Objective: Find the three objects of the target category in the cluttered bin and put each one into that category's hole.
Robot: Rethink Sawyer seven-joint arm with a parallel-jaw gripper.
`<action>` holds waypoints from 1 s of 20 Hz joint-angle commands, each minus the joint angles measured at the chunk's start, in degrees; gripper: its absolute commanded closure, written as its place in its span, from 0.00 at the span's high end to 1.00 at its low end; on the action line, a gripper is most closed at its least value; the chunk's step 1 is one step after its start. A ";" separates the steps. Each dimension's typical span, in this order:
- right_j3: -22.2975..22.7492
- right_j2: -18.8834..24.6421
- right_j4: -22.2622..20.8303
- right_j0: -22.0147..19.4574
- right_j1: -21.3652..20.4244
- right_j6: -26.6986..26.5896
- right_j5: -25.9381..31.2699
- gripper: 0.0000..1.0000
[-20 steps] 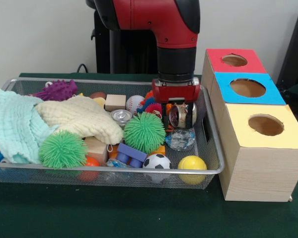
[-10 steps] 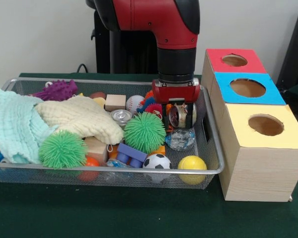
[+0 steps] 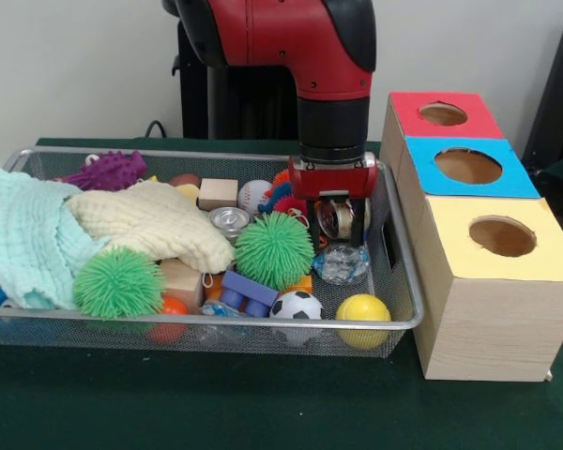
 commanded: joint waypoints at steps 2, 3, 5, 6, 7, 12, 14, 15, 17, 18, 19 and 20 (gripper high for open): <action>-3.87 4.53 -2.68 -1.07 6.29 6.51 -4.93 1.00; -3.89 4.97 -2.72 -1.42 6.69 6.69 -5.47 1.00; -4.03 6.11 -3.07 -2.30 7.68 7.22 -7.38 1.00; -4.22 6.69 -3.47 -2.76 8.21 7.40 -8.59 1.00; -4.41 7.26 -3.88 -3.22 8.75 7.59 -9.79 1.00; -4.22 10.18 -5.73 -5.46 9.83 8.44 -13.41 1.00; -4.20 10.70 -5.97 -5.88 10.19 8.51 -13.74 1.00; -4.18 11.00 -6.05 -6.09 10.30 8.54 -13.78 1.00; -4.10 11.81 -6.28 -6.64 10.81 8.77 -14.04 1.00; -4.08 12.03 -6.29 -6.81 11.12 8.87 -14.04 1.00; -4.19 12.21 -6.26 -6.86 11.48 8.93 -14.08 1.00; -4.27 11.87 -5.91 -6.66 11.63 8.81 -13.69 1.00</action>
